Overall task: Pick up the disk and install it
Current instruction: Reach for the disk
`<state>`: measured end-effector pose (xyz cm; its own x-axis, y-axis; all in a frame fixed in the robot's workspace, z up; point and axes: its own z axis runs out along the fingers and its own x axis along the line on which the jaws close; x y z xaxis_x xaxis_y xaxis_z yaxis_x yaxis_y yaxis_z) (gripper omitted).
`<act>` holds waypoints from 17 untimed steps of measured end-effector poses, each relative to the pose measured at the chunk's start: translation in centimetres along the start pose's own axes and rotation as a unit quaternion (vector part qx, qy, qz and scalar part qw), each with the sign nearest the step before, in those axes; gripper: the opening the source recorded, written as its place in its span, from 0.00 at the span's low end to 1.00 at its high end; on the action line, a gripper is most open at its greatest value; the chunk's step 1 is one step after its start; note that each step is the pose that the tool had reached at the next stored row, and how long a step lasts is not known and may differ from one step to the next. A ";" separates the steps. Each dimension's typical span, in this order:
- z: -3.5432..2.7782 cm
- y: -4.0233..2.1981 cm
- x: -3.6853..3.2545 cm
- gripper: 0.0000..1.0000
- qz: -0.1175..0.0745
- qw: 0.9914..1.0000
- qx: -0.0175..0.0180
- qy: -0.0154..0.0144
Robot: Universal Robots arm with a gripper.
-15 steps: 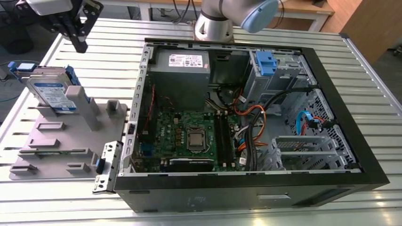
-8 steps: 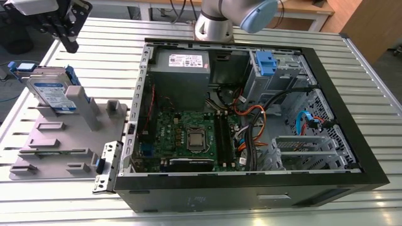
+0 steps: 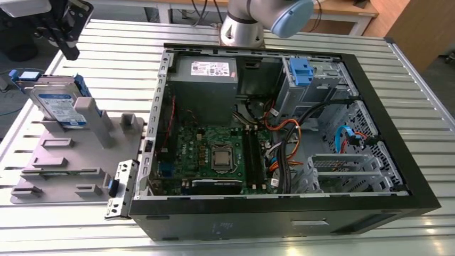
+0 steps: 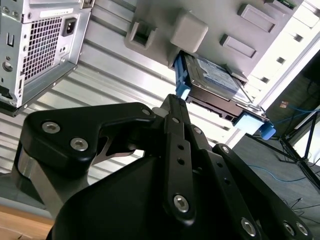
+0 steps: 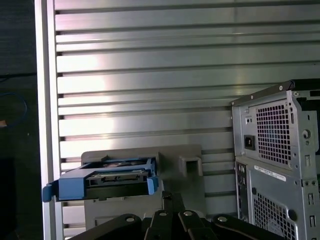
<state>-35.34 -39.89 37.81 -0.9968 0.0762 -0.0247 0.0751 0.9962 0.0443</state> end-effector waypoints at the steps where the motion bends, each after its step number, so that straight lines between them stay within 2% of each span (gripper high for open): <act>1: 0.01 -0.02 0.20 0.11 0.000 1.000 0.000 0.000; 17: 0.62 -0.25 3.45 0.11 0.000 1.000 0.000 0.000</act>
<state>-38.79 -39.84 37.09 -0.9968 0.0761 -0.0246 0.0750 0.9962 0.0437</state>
